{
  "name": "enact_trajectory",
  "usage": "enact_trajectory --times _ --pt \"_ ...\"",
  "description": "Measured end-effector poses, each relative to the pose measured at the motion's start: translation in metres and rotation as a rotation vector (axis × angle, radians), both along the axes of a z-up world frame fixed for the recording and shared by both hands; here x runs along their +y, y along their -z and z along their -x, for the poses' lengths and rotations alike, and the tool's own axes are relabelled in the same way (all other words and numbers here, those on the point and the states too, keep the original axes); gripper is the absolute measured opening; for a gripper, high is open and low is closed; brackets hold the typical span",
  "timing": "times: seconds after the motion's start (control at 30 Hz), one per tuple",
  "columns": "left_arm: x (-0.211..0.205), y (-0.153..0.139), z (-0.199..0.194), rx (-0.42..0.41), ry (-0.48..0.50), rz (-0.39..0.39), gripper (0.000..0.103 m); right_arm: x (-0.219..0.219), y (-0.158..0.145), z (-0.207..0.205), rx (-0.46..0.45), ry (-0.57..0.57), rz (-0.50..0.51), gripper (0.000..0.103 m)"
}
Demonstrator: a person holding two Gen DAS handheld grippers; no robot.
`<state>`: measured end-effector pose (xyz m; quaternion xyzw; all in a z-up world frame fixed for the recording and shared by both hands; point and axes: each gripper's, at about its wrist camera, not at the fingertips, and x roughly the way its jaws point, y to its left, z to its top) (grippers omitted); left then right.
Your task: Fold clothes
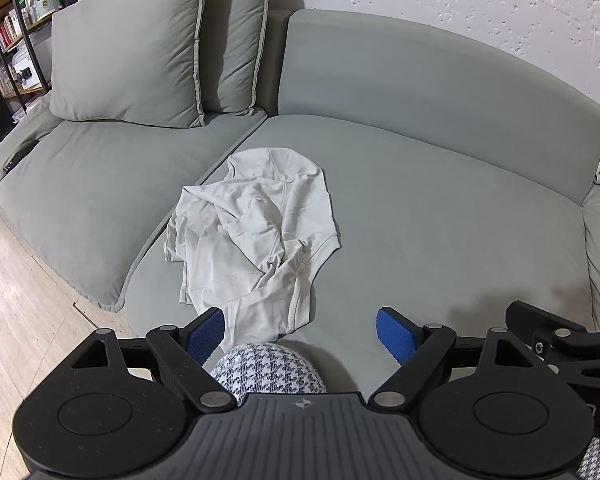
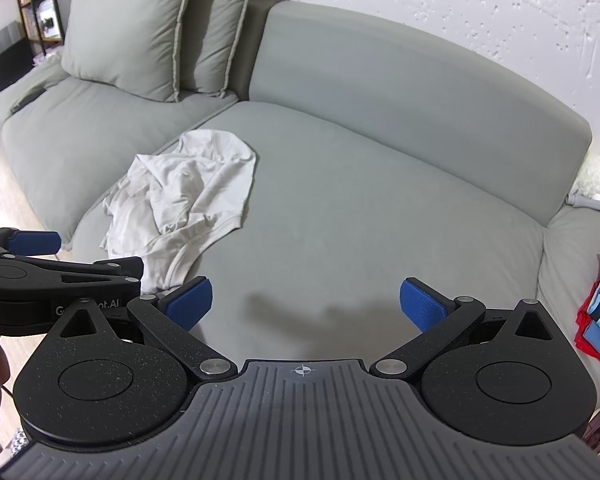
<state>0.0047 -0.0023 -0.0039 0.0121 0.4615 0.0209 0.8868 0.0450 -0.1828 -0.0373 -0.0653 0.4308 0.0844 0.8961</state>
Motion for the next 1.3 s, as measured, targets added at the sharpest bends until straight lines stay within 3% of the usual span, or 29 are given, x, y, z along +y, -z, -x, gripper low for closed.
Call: enact_trajectory --times 0.43,0.53,0.73,0.87,0.93,1.03,1.17,1.3 --pt "0.006 0.012 -0.008 0.023 -0.013 0.003 0.086 0.003 0.009 -0.007 0.012 -0.008 0.011 0.103" --pt "0.014 0.019 -0.013 0.037 -0.023 0.008 0.090 0.007 0.014 -0.013 0.023 -0.018 0.013 0.103" --pt "0.038 0.038 -0.026 0.044 -0.071 -0.039 0.090 0.018 0.027 -0.033 0.038 -0.053 0.009 0.103" --pt "0.060 0.052 -0.036 0.022 -0.105 -0.032 0.089 0.025 0.039 -0.049 0.031 -0.088 -0.012 0.103" --pt "0.066 0.058 -0.040 0.013 -0.105 -0.027 0.086 0.029 0.049 -0.060 0.018 -0.110 -0.041 0.103" --pt "0.071 0.077 -0.052 0.033 -0.071 0.001 0.073 0.033 0.063 -0.078 0.011 -0.133 -0.082 0.101" --pt "0.068 0.099 -0.063 0.086 0.009 0.076 0.049 0.045 0.084 -0.106 0.014 -0.170 -0.108 0.097" --pt "0.050 0.116 -0.075 0.121 0.103 0.111 0.047 0.056 0.105 -0.131 -0.002 -0.211 -0.097 0.085"
